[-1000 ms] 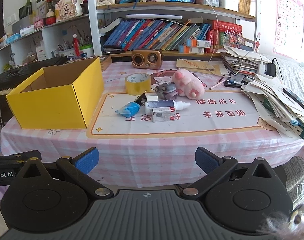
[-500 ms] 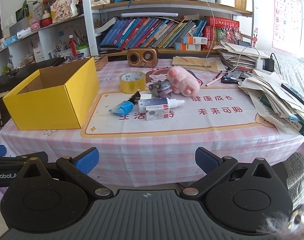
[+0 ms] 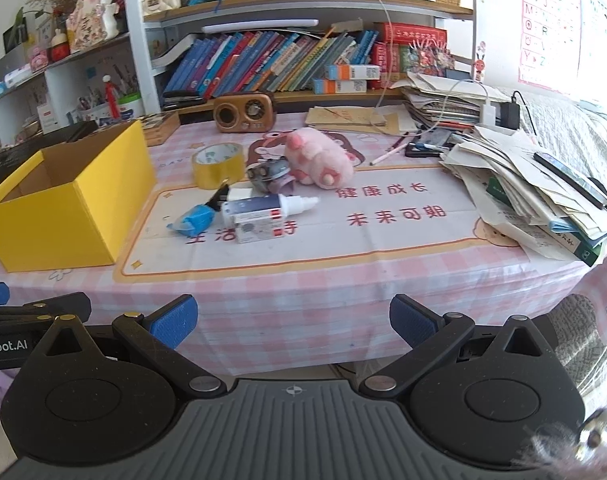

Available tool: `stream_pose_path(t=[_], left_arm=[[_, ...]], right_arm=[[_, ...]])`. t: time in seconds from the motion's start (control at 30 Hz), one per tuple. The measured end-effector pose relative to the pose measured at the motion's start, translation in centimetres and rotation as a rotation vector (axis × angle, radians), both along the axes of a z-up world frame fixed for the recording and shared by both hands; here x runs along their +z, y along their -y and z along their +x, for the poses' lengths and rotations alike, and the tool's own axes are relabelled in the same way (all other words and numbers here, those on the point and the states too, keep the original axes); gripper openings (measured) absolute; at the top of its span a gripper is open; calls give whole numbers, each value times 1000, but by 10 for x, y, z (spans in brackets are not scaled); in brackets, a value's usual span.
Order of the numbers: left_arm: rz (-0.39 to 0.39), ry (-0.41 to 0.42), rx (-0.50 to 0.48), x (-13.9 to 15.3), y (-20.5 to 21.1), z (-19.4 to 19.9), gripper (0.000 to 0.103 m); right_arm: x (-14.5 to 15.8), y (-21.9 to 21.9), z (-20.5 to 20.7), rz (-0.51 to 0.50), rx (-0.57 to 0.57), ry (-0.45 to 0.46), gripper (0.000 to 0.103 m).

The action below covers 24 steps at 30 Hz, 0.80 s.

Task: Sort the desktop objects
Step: 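Move the right tool toward the white-and-red medicine box and close on it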

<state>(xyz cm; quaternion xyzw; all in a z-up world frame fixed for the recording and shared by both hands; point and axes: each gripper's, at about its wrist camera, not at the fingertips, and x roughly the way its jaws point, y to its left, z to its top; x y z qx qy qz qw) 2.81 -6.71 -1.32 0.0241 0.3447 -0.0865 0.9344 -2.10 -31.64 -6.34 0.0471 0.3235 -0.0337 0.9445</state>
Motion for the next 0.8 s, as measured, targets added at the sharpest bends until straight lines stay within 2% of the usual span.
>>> stream_pose_path(t=[0.4,0.8], left_arm=[[-34,-24,-13,-4,42,26,103],[-23,-33,75,-8,57,48,103]], right_arm=[[-1,38,33,1,33,-14,101],[-10,55,77,18,154,-47,98]])
